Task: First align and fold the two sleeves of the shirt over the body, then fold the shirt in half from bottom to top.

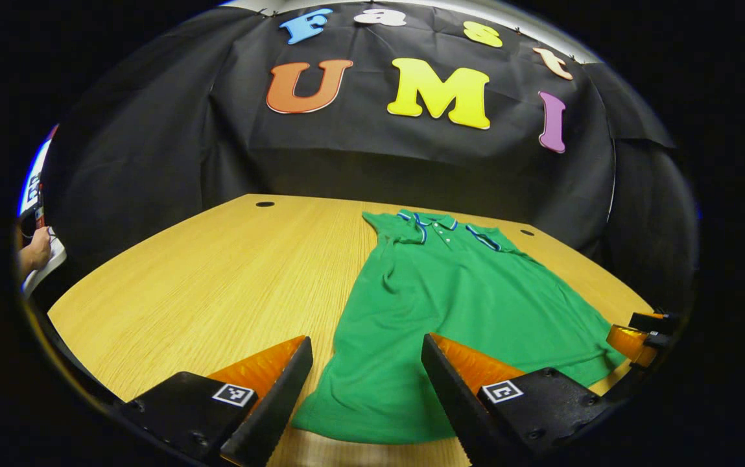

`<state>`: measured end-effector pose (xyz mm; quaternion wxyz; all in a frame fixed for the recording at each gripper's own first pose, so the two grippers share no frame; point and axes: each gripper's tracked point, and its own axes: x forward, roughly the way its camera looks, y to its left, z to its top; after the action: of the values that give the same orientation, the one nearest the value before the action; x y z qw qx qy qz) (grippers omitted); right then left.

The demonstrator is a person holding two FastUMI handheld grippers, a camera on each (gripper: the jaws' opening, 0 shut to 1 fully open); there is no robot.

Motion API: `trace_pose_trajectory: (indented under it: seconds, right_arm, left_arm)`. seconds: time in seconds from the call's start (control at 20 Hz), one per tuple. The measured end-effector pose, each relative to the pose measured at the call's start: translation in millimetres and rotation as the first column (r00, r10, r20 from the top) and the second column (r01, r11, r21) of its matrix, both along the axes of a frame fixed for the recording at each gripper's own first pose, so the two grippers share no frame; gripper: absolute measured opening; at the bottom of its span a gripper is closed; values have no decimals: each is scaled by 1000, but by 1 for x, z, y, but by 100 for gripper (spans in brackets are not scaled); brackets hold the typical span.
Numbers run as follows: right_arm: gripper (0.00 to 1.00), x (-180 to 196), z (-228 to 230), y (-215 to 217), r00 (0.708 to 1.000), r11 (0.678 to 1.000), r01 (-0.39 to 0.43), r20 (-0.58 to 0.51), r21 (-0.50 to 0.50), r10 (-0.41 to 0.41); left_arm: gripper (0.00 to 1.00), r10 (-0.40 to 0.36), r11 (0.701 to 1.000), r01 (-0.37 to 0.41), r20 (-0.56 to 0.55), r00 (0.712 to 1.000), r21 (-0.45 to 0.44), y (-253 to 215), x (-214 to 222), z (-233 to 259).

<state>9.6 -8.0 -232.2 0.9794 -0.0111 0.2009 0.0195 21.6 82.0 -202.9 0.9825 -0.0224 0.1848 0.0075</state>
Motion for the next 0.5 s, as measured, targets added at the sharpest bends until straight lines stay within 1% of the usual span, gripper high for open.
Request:
trace_pose_trajectory:
  seconds: [0.05,0.1,0.15,0.25,0.3,0.4,0.45,0.5]
  right_arm:
    - [98,0,-7,3,1000,1000,-9,-21,13,9]
    - [96,-2,-13,7,999,999,-20,-47,33,22]
    - [96,0,-10,8,999,998,-15,-40,56,17]
    - [93,-1,-13,7,998,997,-11,-62,83,16]
    - [94,-1,-11,7,998,996,-12,-57,87,17]
    - [94,1,-12,9,998,997,-15,-55,76,19]
    - [95,1,-12,13,998,995,-23,-53,92,28]
    - [86,2,-12,14,998,995,-19,-56,96,24]
  left_arm:
    - [100,10,1000,-9,-23,1000,20,3,1,-9]
    - [100,15,999,-14,-41,999,31,3,0,-14]
    - [100,10,998,-9,-16,1000,54,3,1,-10]
    - [100,9,998,-8,-21,1000,65,1,0,-12]
    - [100,11,998,-9,-21,1000,66,1,0,-12]
    - [100,12,998,-11,-18,1000,69,1,1,-13]
    - [100,18,998,-16,-18,1000,65,2,2,-13]
    - [100,21,998,-20,-18,1000,64,3,0,-12]
